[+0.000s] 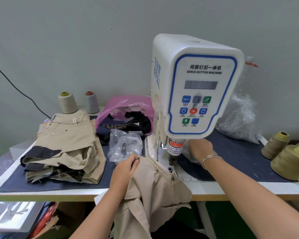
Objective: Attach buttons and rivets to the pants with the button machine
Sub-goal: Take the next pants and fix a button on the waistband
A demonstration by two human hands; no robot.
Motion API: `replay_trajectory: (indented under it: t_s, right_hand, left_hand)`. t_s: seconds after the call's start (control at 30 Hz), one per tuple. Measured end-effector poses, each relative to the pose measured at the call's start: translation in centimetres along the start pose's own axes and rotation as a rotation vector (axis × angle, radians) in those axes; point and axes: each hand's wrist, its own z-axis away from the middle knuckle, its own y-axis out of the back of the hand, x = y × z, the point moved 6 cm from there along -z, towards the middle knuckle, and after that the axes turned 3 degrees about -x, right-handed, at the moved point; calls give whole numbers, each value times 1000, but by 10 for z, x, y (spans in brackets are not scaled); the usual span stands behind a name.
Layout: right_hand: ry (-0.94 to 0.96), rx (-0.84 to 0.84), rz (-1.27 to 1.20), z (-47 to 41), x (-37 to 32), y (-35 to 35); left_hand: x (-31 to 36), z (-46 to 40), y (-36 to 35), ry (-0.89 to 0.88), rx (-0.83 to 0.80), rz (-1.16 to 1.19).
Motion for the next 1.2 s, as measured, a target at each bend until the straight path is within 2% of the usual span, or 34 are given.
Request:
replay_trajectory:
  t_s: [0.07, 0.1, 0.23, 0.53, 0.6, 0.67, 0.73, 0.77, 0.8, 0.9, 0.97, 1.2]
  right_hand:
    - [-69, -174, 49, -3, 0, -3]
    - [-61, -161, 52, -4, 0, -3]
    - [64, 214, -14, 2, 1, 2]
    - [97, 203, -247, -1, 14, -6]
    - [52, 195, -388, 6, 20, -2]
    - [18, 332, -611, 25, 30, 7]
    - [-4, 485, -959, 55, 36, 9]
    - [-13, 471, -1172, 71, 33, 2]
    - [-6, 380, -1387, 86, 24, -10]
    - [16, -69, -1800, 119, -19, -52]
    - [26, -212, -1935, 130, -35, -64]
    - [-2, -345, -2060, 132, -48, -63]
  left_hand:
    - [0, 0, 0, 1, -2, -2]
    - [0, 0, 0, 0, -2, -2]
    - [-1, 0, 0, 1, -7, -1]
    - [-3, 0, -2, -7, -1, 1]
    - [-3, -1, -2, -12, -1, -1]
    - [-3, -1, -2, -17, -3, -2]
    - [-4, -1, -2, -25, 1, 8]
    - [-5, -1, -2, -28, -4, 24]
    - [-5, -1, -3, -32, -13, 43]
    - [-2, 0, -5, -66, -65, 66]
    - [2, 1, -6, -88, -87, 66]
    - [-2, -2, -7, -90, -55, 23]
